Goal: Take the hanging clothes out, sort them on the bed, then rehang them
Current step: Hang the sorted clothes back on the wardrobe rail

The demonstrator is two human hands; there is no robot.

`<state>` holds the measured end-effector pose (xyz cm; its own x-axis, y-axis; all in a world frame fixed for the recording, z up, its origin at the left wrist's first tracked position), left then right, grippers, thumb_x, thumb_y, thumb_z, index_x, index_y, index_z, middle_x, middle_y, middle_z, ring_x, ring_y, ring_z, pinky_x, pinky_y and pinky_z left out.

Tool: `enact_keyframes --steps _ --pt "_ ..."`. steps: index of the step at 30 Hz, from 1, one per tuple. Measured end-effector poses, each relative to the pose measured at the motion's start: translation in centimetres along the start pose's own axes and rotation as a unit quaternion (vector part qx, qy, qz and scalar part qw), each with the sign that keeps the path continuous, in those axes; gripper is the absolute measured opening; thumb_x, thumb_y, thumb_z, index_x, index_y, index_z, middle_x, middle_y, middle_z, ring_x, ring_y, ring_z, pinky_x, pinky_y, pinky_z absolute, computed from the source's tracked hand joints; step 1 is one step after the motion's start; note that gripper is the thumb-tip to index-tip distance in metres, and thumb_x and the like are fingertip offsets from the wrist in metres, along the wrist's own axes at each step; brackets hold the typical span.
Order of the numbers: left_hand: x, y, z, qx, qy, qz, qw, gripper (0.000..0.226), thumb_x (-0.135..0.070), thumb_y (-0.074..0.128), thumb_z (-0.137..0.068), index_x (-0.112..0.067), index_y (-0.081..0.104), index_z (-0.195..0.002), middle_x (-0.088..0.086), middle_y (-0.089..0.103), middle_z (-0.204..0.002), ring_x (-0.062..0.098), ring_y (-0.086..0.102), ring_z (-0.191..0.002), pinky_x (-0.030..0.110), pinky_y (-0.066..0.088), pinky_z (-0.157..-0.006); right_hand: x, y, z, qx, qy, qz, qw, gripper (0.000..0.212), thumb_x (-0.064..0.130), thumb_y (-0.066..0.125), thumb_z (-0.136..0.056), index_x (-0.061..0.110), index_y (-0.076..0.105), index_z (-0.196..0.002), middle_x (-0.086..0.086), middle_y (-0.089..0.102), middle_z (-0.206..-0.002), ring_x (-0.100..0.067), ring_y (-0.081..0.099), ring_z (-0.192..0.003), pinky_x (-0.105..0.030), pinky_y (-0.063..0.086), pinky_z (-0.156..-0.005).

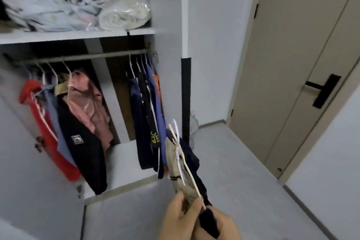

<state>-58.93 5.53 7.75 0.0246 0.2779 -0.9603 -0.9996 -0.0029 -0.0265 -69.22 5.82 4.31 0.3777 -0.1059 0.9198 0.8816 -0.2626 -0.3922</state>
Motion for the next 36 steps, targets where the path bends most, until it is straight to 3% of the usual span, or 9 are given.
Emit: enact_keyframes --steps 3,5,8,13,16,21,29,32,36 --pt "0.1 -5.9 -0.8 -0.049 0.019 0.01 0.999 0.011 -0.011 0.056 -0.091 -0.018 0.063 -0.095 -0.006 0.071 -0.087 0.006 0.065 -0.087 0.012 0.047 -0.073 4.2 2.6 2.6 0.177 0.04 -0.156 0.971 0.026 -0.01 0.068 -0.078 0.005 0.063 -0.057 -0.003 0.061 -0.05 -0.012 0.062 -0.052 -0.009 0.038 -0.048" --pt "-0.1 -10.3 -1.3 -0.083 0.029 0.023 0.996 0.012 -0.012 0.055 -0.092 -0.02 0.064 -0.096 -0.008 0.073 -0.089 0.003 0.065 -0.09 0.016 0.048 -0.082 4.4 4.0 1.8 0.153 0.044 -0.149 0.976 0.027 0.002 0.074 -0.077 0.009 0.06 -0.056 0.0 0.052 -0.045 -0.007 0.049 -0.041 -0.012 0.035 -0.045" --pt "-0.2 -15.6 -1.4 -0.084 0.044 0.013 0.995 0.011 -0.015 0.054 -0.092 -0.019 0.064 -0.094 -0.009 0.072 -0.087 -0.001 0.064 -0.086 0.018 0.047 -0.082 6.4 8.4 1.7 0.144 0.013 -0.123 0.982 0.025 0.01 0.078 -0.075 0.017 0.063 -0.056 -0.002 0.056 -0.048 -0.006 0.05 -0.045 -0.015 0.038 -0.049" --pt "0.3 -24.0 -2.7 -0.067 0.047 0.007 0.997 0.017 -0.02 0.049 -0.095 -0.011 0.064 -0.096 0.002 0.069 -0.092 0.015 0.063 -0.092 0.034 0.046 -0.091 8.6 13.7 0.9 0.112 -0.026 -0.105 0.988 0.024 0.009 0.073 -0.08 0.015 0.061 -0.06 0.002 0.047 -0.049 -0.006 0.039 -0.05 -0.019 0.033 -0.049" --pt "-0.2 -28.6 -3.6 -0.105 0.069 -0.002 0.992 0.029 -0.022 0.044 -0.097 0.006 0.054 -0.098 0.006 0.058 -0.087 0.016 0.054 -0.083 0.032 0.042 -0.081 10.3 15.1 -0.1 0.104 -0.062 -0.08 0.989 0.02 0.016 0.071 -0.082 0.019 0.061 -0.065 0.002 0.044 -0.051 -0.006 0.034 -0.049 -0.019 0.029 -0.048" --pt "-1.5 -33.4 -7.2 -0.14 0.102 -0.025 0.985 0.031 -0.02 0.04 -0.098 0.009 0.049 -0.098 0.006 0.051 -0.083 0.017 0.047 -0.076 0.03 0.039 -0.072 13.6 19.9 -2.9 0.134 -0.107 -0.055 0.984 0.02 0.023 0.067 -0.086 0.018 0.057 -0.069 0.003 0.04 -0.055 -0.007 0.035 -0.054 -0.024 0.03 -0.055" --pt "-1.7 -38.3 -16.0 -0.178 0.047 0.004 0.983 0.023 -0.009 0.04 -0.098 -0.012 0.062 -0.091 0.008 0.063 -0.089 0.015 0.058 -0.082 0.024 0.045 -0.078 15.1 28.9 -11.5 0.169 -0.084 -0.038 0.981 0.018 0.02 0.074 -0.08 0.03 0.063 -0.07 -0.004 0.053 -0.053 -0.002 0.045 -0.049 -0.01 0.036 -0.052" --pt "-2.3 -39.8 -20.7 -0.199 0.033 -0.011 0.979 0.022 -0.009 0.04 -0.098 -0.013 0.061 -0.091 0.004 0.063 -0.087 0.012 0.058 -0.08 0.011 0.044 -0.068 15.2 32.3 -16.5 0.184 -0.044 -0.048 0.981 0.023 0.015 0.077 -0.077 0.022 0.064 -0.058 0.0 0.054 -0.047 0.001 0.046 -0.043 -0.009 0.037 -0.052" --pt "-3.5 -40.6 -26.8 -0.209 0.017 -0.03 0.977 0.02 -0.015 0.036 -0.099 -0.016 0.056 -0.102 0.005 0.063 -0.105 0.007 0.059 -0.09 0.013 0.046 -0.076 16.9 35.2 -22.7 0.215 0.006 -0.093 0.972 0.021 0.004 0.075 -0.077 0.008 0.066 -0.058 -0.012 0.059 -0.052 -0.004 0.051 -0.042 -0.003 0.038 -0.05"
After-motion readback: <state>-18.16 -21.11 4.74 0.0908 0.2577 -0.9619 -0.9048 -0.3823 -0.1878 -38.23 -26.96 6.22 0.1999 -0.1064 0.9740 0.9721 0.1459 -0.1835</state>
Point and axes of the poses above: each hand's wrist, its own z-axis away from the middle knuckle, its own y-axis out of the palm, x = y × z, the point moved 1 cm from there along -z, towards the middle knuckle
